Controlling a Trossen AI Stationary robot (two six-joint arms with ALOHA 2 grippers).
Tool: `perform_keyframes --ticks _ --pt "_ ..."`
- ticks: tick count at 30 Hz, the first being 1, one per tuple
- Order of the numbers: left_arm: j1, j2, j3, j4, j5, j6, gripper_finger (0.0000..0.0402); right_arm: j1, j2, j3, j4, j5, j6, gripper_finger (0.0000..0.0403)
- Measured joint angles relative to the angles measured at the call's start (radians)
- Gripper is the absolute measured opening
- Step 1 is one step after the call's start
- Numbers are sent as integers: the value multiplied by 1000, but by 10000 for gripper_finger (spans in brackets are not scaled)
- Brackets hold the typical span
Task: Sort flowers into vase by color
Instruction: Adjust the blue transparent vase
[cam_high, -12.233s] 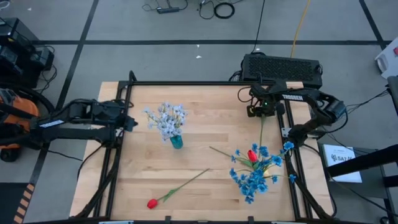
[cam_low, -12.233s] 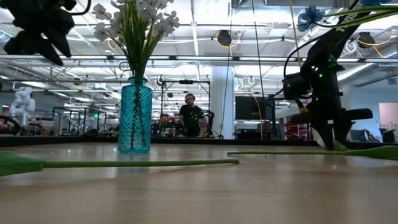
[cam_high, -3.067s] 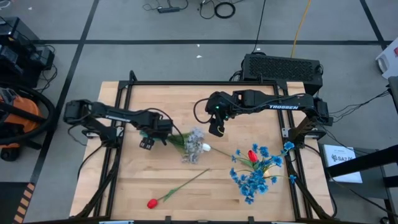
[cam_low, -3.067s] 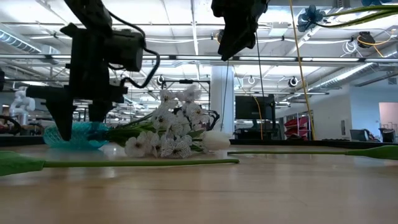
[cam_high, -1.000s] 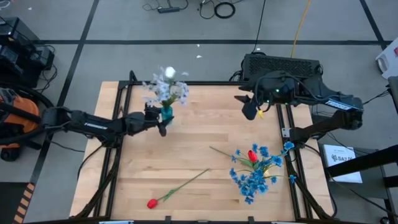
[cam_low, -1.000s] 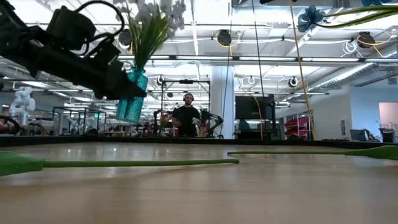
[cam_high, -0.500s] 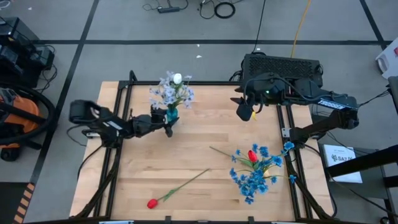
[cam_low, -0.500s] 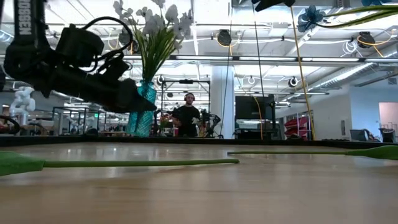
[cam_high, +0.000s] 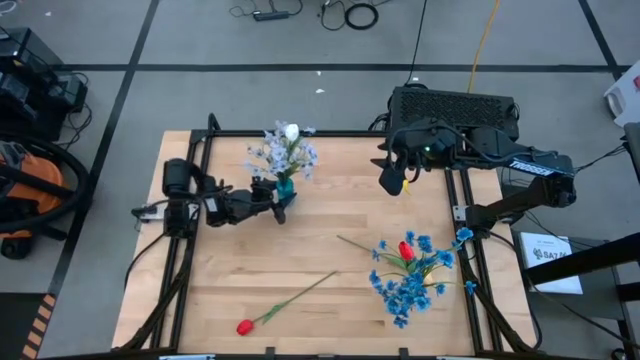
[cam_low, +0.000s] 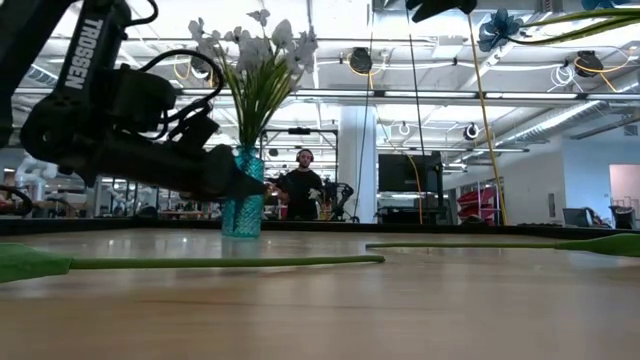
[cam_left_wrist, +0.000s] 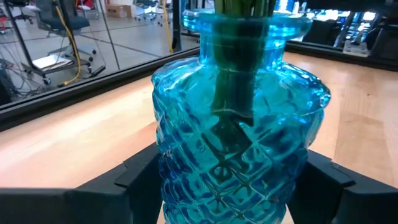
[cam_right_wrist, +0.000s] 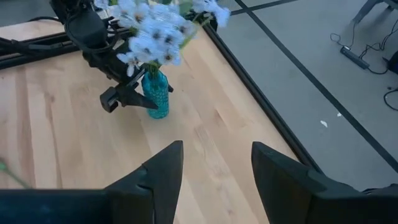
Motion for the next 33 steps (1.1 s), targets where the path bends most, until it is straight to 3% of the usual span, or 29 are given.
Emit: perform_keyframes --ticks 26,33 --pt "-4 27 25 -3 4 -19 272 0 0 0 -26 -1 -4 183" --pt "-4 30 23 -18 7 56 272 0 0 0 -37 0 -4 183"
